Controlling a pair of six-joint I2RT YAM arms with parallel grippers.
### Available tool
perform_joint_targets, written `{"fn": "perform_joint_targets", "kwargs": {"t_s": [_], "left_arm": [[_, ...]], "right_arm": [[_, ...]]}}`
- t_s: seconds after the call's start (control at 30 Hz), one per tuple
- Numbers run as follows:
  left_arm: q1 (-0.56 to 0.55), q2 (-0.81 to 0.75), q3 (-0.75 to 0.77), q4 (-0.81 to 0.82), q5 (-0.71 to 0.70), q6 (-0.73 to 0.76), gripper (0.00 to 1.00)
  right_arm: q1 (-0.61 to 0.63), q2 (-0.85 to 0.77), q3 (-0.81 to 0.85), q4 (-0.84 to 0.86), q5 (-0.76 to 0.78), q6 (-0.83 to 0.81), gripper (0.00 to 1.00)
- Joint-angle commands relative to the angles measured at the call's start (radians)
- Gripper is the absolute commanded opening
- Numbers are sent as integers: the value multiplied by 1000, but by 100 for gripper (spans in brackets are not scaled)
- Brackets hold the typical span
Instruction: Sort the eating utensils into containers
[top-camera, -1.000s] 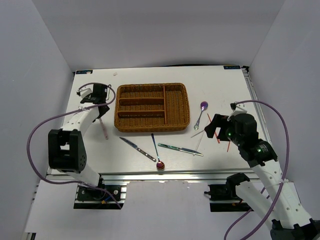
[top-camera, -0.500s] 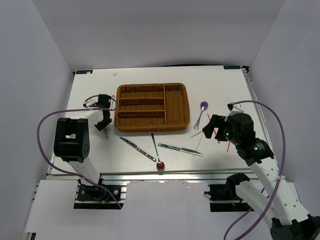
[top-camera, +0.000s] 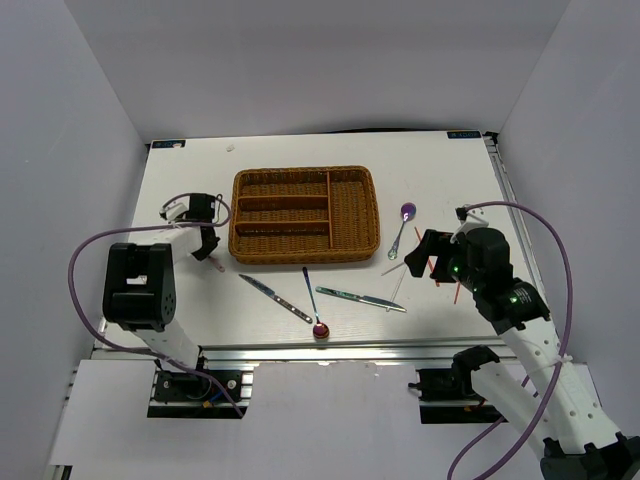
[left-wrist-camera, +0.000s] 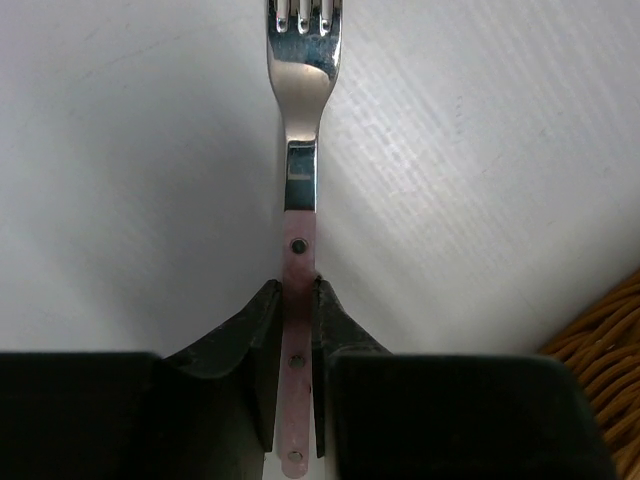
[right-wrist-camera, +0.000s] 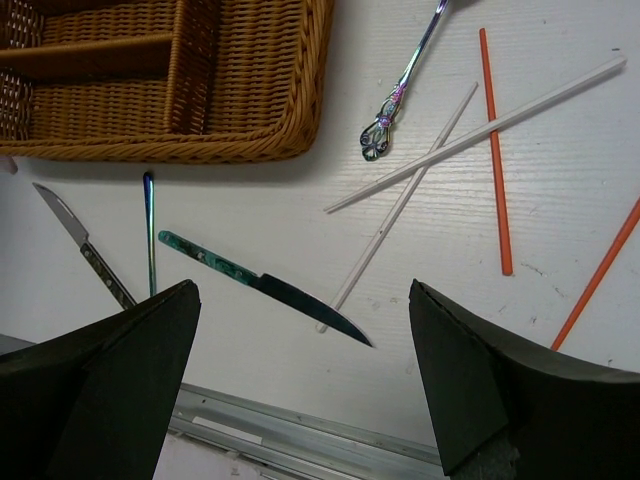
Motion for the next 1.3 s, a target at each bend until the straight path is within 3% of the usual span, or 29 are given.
{"fn": "perform_joint_targets", "kwargs": {"t_s": [0.0,0.2,0.33,0.47,0.57,0.7,0.8,1.03,1.27], "left_arm": [[10,-100,-33,-81,11,-14,0],[2,-343,-8,-114,-20,-15,0],[-13,-487,-4,-104,34,-46,0],[-84,-582,-45,-34,106,-215,0],[-248,-623,-83,82,36,-386,0],[-487,-581,-76,118,-140,-598,0],[-570,-523,-82,156,-242,-751,0],[-630,-403,-146,276,-303,-1024,0],[-653,-275,-175,343,-279,-1077,1]], "right_arm": [[-3,-12,11,23,-37,5,89],[-3,-4,14,22,-31,3,89],[-4,-7,9,22,-38,8,89],[-3,-10,9,25,-26,12,89],[-4,-4,20,26,-19,12,89],[-3,-1,44,14,33,5,89],[-4,-7,60,5,55,1,89],[-4,2,93,-3,44,-9,89],[-4,-1,78,3,38,-23,89]]}}
